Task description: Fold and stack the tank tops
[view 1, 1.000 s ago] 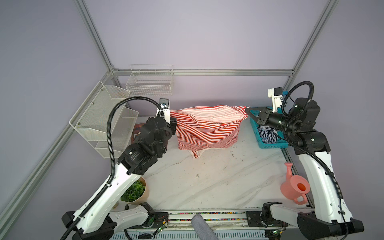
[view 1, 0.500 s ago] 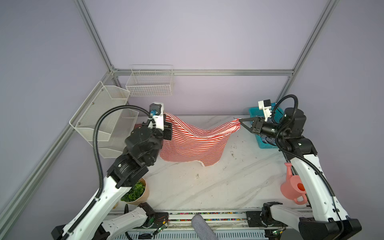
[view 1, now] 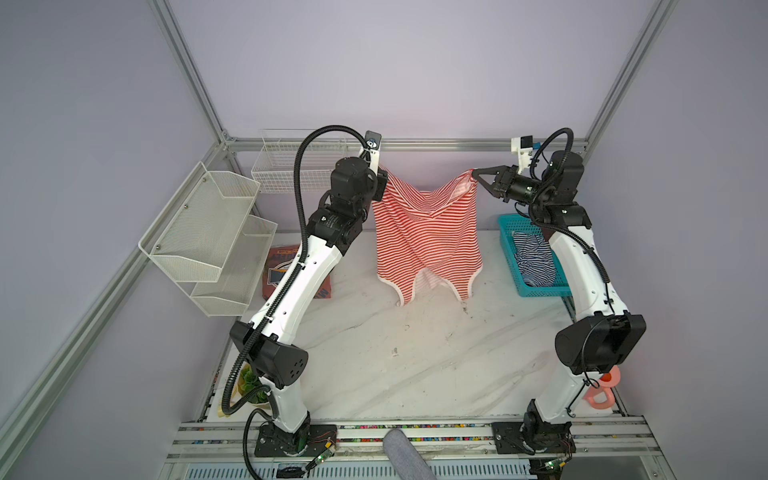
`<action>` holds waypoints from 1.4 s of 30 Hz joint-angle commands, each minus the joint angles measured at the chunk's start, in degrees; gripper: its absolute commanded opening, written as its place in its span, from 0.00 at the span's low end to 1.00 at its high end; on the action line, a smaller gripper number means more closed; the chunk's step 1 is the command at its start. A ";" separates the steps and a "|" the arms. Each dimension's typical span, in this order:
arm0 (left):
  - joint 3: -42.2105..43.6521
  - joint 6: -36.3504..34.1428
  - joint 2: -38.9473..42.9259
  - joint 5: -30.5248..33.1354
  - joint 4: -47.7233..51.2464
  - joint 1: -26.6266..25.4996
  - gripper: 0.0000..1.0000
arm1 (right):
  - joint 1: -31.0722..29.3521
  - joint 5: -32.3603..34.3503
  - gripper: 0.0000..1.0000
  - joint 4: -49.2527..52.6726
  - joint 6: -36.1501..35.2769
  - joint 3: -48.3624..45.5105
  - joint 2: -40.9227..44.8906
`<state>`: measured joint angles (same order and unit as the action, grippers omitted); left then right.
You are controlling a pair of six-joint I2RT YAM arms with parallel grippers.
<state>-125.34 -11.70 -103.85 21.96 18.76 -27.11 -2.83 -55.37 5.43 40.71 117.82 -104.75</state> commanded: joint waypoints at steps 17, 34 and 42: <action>69.55 -0.47 30.23 -2.61 -39.39 -7.63 0.00 | 2.67 0.40 0.00 -8.67 -8.25 -54.21 27.28; 88.71 26.99 48.34 13.40 -4.24 -24.57 0.00 | 0.19 10.72 0.00 22.00 -8.61 -72.84 52.76; 64.33 11.17 32.64 15.85 -13.49 -15.63 0.00 | 0.19 16.28 0.00 9.68 -8.34 -48.88 31.15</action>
<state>-46.02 5.61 -66.22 35.88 11.92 -46.83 -2.42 -42.57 21.30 34.00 59.92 -67.26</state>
